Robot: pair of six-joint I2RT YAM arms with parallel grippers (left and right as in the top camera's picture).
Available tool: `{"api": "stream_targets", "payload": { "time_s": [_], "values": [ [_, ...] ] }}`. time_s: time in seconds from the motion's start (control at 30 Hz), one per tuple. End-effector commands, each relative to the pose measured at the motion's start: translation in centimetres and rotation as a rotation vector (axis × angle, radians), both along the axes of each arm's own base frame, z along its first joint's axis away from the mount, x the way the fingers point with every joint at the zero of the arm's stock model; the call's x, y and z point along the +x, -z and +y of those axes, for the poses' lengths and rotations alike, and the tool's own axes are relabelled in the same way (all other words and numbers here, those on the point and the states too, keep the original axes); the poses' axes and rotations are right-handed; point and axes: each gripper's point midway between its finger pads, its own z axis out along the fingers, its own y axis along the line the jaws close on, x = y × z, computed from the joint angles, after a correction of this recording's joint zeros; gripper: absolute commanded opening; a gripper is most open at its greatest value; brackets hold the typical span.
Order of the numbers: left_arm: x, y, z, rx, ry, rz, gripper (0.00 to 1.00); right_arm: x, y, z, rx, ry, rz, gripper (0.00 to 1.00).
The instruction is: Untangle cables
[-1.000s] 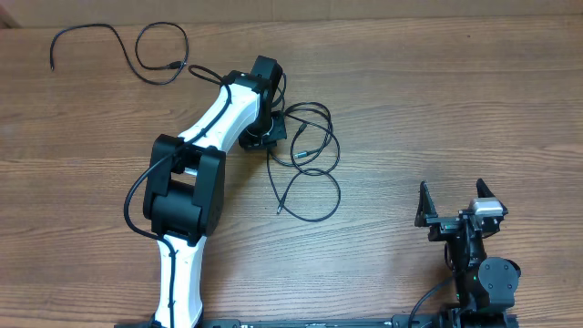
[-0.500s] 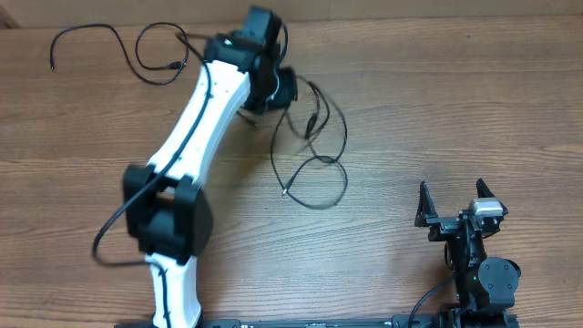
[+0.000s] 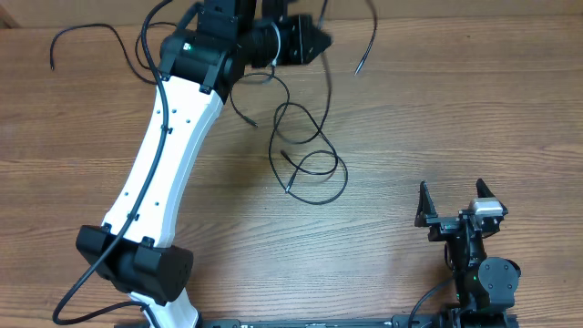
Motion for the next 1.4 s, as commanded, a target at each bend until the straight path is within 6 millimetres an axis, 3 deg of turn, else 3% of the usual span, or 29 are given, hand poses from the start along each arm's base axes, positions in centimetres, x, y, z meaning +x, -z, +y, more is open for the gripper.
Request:
{"api": "stream_targets", "payload": {
  "time_s": [0.0,0.17,0.23,0.3,0.4,0.47,0.6,0.67,0.8,0.97,1.1,1.2,1.3,1.37],
  "values": [
    [-3.9,-8.6,-1.0,-0.232,0.132,-0.08,0.04,0.0,0.2,0.1,0.003,-0.003,-0.003,1.0],
    [-5.0,-15.6,-0.5,-0.36,0.134,-0.285,0.04,0.0,0.2,0.1,0.003,-0.003,-0.003,1.0],
    [-5.3,-16.9,0.0,-0.364,0.107,-0.339,0.04,0.0,0.2,0.1,0.003,-0.003,-0.003,1.0],
    [-4.9,-16.5,0.6,-0.324,0.052,-0.343,0.04,0.0,0.2,0.1,0.003,-0.003,-0.003,1.0],
    [-3.4,-12.4,1.9,-0.202,-0.074,-0.224,0.04,0.0,0.2,0.1,0.003,-0.003,-0.003,1.0],
    [-2.1,-8.1,3.9,-0.055,-0.221,-0.118,0.04,0.0,0.2,0.1,0.003,-0.003,-0.003,1.0],
    [-0.7,0.0,12.1,0.354,-0.618,0.042,0.04,0.0,0.2,0.1,0.003,-0.003,-0.003,1.0],
    [-1.2,2.2,15.2,0.512,-0.728,0.085,0.04,0.0,0.2,0.1,0.003,-0.003,-0.003,1.0],
    [-2.4,4.3,19.9,0.741,-0.868,0.133,0.04,0.0,0.2,0.1,0.003,-0.003,-0.003,1.0],
    [-3.8,5.1,24.2,0.915,-1.028,0.176,0.04,0.0,0.2,0.1,0.003,-0.003,-0.003,1.0],
    [-4.8,6.6,25.7,0.984,-1.047,0.243,0.04,0.0,0.2,0.1,0.003,-0.003,-0.003,1.0],
    [-5.5,9.1,25.8,1.004,-1.0,0.335,0.05,0.0,0.2,0.1,0.003,-0.003,-0.003,1.0],
    [-6.2,11.4,23.9,0.968,-0.853,0.422,0.06,0.0,0.2,0.1,0.003,-0.003,-0.003,1.0],
    [-6.3,12.6,21.2,0.916,-0.659,0.441,0.04,0.0,0.2,0.1,0.003,-0.003,-0.003,1.0]
  ]
}}
